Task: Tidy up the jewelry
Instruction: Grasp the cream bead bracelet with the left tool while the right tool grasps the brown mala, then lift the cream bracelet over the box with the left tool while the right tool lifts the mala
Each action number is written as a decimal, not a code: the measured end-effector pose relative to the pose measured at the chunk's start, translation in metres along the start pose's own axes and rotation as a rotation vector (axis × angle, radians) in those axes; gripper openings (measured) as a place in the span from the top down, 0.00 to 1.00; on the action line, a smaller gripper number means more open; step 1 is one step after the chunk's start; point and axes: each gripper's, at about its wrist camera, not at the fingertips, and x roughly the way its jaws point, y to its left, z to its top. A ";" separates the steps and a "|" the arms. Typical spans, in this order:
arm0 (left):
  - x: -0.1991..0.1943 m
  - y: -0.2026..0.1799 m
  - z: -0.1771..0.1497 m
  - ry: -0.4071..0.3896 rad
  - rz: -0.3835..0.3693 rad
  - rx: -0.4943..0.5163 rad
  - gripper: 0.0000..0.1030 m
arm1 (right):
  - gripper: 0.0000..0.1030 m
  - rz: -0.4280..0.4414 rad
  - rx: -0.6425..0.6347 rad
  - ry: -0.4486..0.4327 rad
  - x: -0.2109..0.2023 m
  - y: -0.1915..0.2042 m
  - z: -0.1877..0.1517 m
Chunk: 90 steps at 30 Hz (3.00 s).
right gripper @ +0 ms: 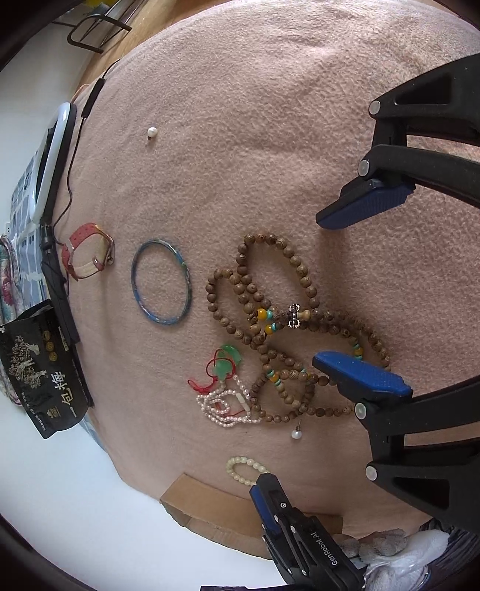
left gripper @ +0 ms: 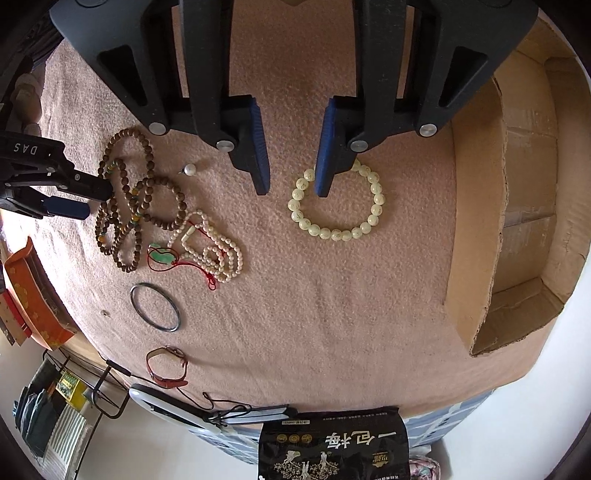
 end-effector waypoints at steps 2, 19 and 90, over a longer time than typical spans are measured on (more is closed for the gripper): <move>0.005 0.002 0.001 0.011 -0.001 -0.003 0.78 | 0.30 -0.013 -0.011 0.001 0.003 0.003 0.002; 0.027 0.000 0.007 0.042 -0.048 -0.013 0.93 | 0.57 -0.103 -0.044 0.018 0.014 0.011 0.014; -0.191 0.096 -0.008 -0.447 -0.076 -0.165 0.95 | 0.91 0.020 -0.273 -0.571 -0.220 0.139 0.048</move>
